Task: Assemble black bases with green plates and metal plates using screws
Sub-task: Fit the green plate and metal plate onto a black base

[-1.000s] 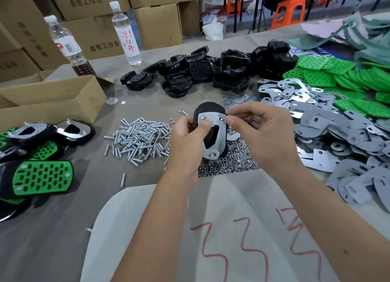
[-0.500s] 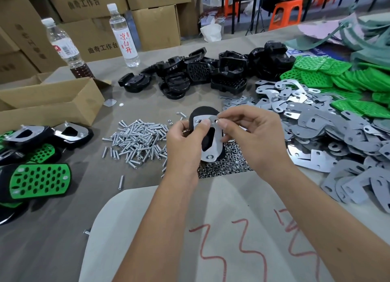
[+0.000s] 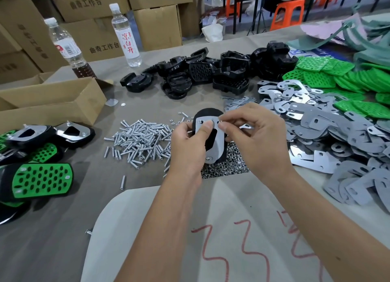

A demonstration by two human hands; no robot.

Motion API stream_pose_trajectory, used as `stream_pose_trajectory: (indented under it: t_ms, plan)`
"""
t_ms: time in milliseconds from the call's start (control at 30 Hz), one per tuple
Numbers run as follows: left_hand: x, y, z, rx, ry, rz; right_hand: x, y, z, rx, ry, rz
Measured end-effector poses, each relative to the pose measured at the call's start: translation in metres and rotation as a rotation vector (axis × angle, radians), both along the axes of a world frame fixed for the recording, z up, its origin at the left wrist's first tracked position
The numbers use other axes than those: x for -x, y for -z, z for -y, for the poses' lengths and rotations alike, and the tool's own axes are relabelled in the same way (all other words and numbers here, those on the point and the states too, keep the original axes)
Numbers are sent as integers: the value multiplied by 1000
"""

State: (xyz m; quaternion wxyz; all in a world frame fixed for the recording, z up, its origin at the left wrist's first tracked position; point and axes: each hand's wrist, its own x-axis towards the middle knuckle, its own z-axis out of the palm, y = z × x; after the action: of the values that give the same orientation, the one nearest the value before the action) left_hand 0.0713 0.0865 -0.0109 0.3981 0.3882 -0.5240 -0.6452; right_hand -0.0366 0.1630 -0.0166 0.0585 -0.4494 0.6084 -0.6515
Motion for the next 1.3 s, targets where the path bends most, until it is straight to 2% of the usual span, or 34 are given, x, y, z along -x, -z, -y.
stream_pose_trajectory:
  t_ms: [233, 400, 633, 833, 900, 1000, 1200, 1300]
  plan:
    - [-5, 1, 2, -72, 93, -53, 3, 1, -2, 11, -23, -1]
    - [-6, 2, 1, -108, 100, -68, 0, 1, -2, 20, -35, -106]
    - [-7, -3, 3, -246, 112, -141, 4, -2, 0, 82, -72, 410]
    - [-5, -1, 2, -221, 133, -142, 5, -1, 1, -172, -178, 702]
    - [-5, 0, 2, -183, 136, -149, 4, -2, 0, -271, -220, 630]
    - [-6, 1, 2, -142, 136, -172, -2, 0, -1, -325, -269, 359]
    - [-10, -1, 4, -124, 182, -228, 1, -2, -3, -233, -335, 292]
    - [-9, 1, 3, -77, 149, -237, 1, 1, -1, -198, -297, 371]
